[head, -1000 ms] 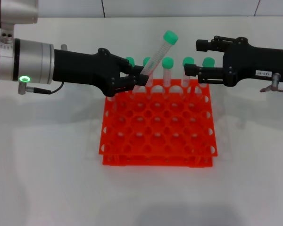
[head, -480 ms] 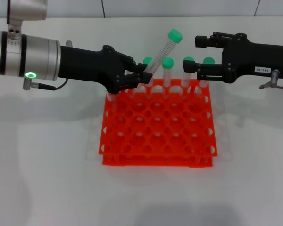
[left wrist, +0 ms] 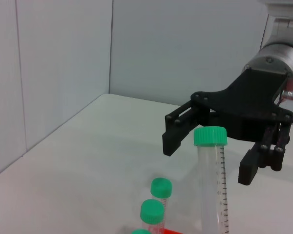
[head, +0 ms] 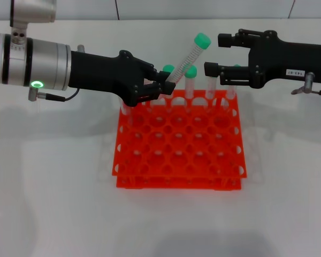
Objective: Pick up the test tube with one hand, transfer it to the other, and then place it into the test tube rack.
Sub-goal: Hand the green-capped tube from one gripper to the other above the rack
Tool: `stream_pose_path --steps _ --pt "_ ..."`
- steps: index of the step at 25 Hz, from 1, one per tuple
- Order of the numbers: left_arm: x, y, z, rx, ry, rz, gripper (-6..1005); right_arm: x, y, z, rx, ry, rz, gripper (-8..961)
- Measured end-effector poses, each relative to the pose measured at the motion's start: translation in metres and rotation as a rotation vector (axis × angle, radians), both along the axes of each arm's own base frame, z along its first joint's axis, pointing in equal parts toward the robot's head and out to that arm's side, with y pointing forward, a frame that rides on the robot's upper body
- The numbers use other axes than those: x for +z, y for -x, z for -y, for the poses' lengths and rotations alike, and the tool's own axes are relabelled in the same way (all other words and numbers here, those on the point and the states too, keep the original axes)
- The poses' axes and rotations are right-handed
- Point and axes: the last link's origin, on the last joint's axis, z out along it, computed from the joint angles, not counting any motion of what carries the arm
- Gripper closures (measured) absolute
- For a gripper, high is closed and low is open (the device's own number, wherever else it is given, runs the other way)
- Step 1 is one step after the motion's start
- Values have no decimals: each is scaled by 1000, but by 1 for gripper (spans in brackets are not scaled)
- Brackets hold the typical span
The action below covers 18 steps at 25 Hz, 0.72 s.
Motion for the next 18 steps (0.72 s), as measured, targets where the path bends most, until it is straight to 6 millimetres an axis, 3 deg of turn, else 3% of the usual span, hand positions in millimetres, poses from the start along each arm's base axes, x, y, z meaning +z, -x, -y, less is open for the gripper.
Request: stream_pose_path --steps 18 --pt "1 5 1 -22 -24 0 815 2 13 -4 31 -8 -18 186"
